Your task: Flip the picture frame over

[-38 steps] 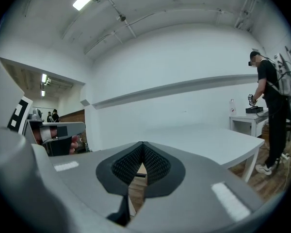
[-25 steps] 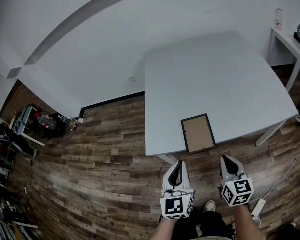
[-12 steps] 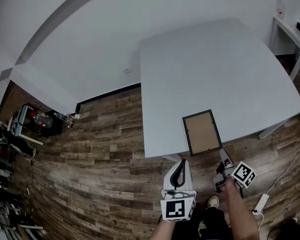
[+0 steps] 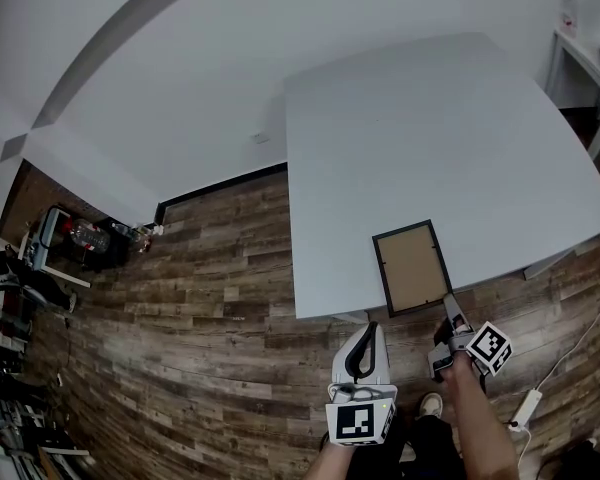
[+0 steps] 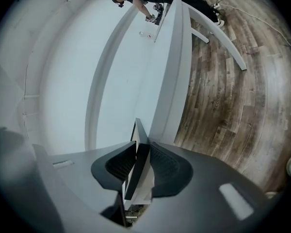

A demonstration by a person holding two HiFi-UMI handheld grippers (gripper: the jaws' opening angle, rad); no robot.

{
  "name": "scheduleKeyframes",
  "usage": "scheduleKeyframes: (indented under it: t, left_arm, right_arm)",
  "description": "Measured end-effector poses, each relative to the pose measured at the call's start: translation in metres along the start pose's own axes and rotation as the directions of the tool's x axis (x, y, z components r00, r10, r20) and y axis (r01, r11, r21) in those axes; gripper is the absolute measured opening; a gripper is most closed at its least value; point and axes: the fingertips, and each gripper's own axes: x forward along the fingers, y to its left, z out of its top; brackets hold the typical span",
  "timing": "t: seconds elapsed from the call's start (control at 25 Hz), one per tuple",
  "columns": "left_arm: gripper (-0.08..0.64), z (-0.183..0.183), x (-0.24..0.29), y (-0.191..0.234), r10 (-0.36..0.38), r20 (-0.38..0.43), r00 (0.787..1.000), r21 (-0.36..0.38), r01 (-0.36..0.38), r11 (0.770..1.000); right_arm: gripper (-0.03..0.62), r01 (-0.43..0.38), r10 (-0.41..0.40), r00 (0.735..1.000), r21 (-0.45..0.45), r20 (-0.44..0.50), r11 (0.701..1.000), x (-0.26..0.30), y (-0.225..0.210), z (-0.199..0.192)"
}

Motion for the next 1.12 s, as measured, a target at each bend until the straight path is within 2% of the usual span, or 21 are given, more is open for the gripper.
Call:
scheduleKeyframes:
  t: [0.12,0.24,0.4,0.56,0.72,0.84,0.92,1.0,1.12]
  left_arm:
    - [0.0,0.001,0.0,0.001,0.01,0.03,0.999,-0.027,-0.009,1.0]
    - [0.0,-0.003,-0.002,0.003,0.01,0.015,1.0,-0.027,-0.009,1.0]
    - [0.0,-0.003,-0.003,0.005,0.021,0.029,0.999,-0.039,-0.02,0.999]
    - [0.0,0.004,-0.001,0.01,0.017,0.032,0.999,-0.038,-0.015,0.999]
    - [0.0,0.009,-0.001,0.007,0.017,0.046,0.999,-0.049,-0.015,0.999]
    - [0.0,0.014,0.0,0.005,0.017,0.064,0.998,-0.052,-0.014,0.999]
    - [0.0,0.016,0.001,0.006,0.017,0.068,0.998,-0.053,-0.014,0.999]
    - [0.0,0.017,0.001,0.007,0.017,0.065,0.998,-0.05,-0.013,0.999]
    - [0.0,0.017,0.002,0.007,0.015,0.066,0.998,-0.04,-0.012,0.999]
  right_arm:
    - [0.109,0.0,0.0,1.0,0.001,0.011,1.0,0.0,0.001,0.0]
    - [0.103,0.042,-0.043,0.999,0.018,0.017,0.999,-0.007,-0.001,-0.001]
    - [0.096,0.039,-0.038,0.998,-0.008,0.047,0.999,-0.014,0.008,0.004]
    - [0.087,-0.037,0.046,0.996,-0.117,0.076,0.992,-0.01,0.039,0.016]
    - [0.087,-0.018,0.042,0.995,-0.257,0.088,0.966,-0.016,0.059,0.028]
    - [0.087,0.017,0.027,0.994,-0.381,0.109,0.925,-0.022,0.072,0.04]
    - [0.087,0.045,0.015,0.992,-0.474,0.123,0.879,-0.025,0.082,0.048]
    - [0.087,0.069,0.007,0.992,-0.57,0.13,0.818,-0.027,0.093,0.054]
    - [0.087,0.094,-0.004,0.992,-0.699,0.13,0.709,-0.027,0.106,0.06]
